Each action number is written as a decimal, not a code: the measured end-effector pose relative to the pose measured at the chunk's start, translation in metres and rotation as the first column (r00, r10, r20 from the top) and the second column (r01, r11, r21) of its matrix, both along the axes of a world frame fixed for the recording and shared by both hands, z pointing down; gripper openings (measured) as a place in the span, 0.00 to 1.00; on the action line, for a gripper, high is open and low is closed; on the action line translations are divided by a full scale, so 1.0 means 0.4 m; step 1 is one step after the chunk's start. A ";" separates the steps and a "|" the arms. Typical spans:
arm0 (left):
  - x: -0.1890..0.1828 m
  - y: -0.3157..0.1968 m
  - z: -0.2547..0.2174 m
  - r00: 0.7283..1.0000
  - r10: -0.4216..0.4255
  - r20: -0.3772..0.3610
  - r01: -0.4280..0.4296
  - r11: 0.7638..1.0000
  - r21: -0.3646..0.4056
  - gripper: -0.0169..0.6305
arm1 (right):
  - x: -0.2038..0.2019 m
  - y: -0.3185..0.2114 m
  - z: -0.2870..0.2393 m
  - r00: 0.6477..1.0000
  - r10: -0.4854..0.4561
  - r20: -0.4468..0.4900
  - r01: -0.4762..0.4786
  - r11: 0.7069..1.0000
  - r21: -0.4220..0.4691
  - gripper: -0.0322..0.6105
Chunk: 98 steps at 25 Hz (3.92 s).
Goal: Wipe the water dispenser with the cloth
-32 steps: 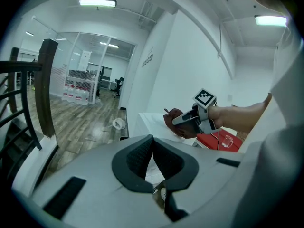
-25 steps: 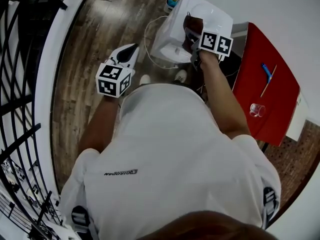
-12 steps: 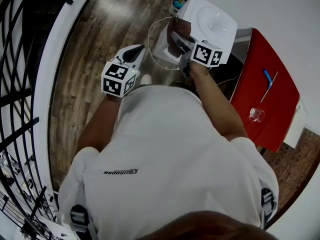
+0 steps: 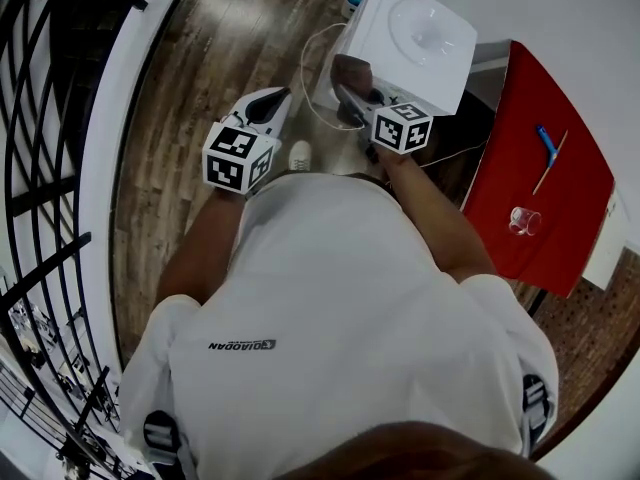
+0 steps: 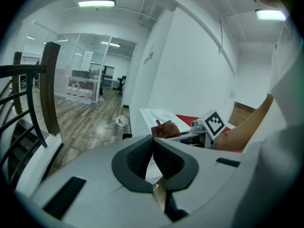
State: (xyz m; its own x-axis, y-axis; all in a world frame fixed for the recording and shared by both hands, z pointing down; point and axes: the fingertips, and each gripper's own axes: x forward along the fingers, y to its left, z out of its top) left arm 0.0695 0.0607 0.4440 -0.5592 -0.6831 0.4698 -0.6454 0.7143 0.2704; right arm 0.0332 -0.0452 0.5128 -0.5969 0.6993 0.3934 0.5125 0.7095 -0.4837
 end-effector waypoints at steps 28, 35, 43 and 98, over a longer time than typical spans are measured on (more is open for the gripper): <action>0.078 -0.225 -0.028 0.998 0.046 -0.046 -0.045 0.999 0.024 0.01 | 0.186 -0.509 0.102 0.967 0.251 0.031 -0.253 0.956 0.151 0.15; 0.123 -0.245 -0.051 0.998 0.054 -0.031 -0.054 0.998 -0.028 0.01 | 0.235 -0.631 0.103 0.935 0.354 0.019 -0.353 0.926 0.136 0.15; 0.211 -0.258 -0.088 0.999 0.002 -0.034 -0.004 0.999 -0.049 0.01 | 0.279 -0.722 0.115 0.908 0.418 -0.025 -0.413 0.904 0.113 0.15; 0.289 0.831 -0.161 0.985 0.077 0.157 -0.065 0.995 -0.076 0.01 | 0.404 0.577 -0.155 0.957 0.289 0.018 -0.287 0.956 -0.064 0.15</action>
State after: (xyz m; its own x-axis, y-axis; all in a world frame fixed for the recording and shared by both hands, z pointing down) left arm 0.1850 0.3932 0.3798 -0.5820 -0.6921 0.4269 -0.7260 0.6788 0.1107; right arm 0.1948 0.1855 0.4509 -0.7860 0.5180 0.3374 0.3040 0.7991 -0.5187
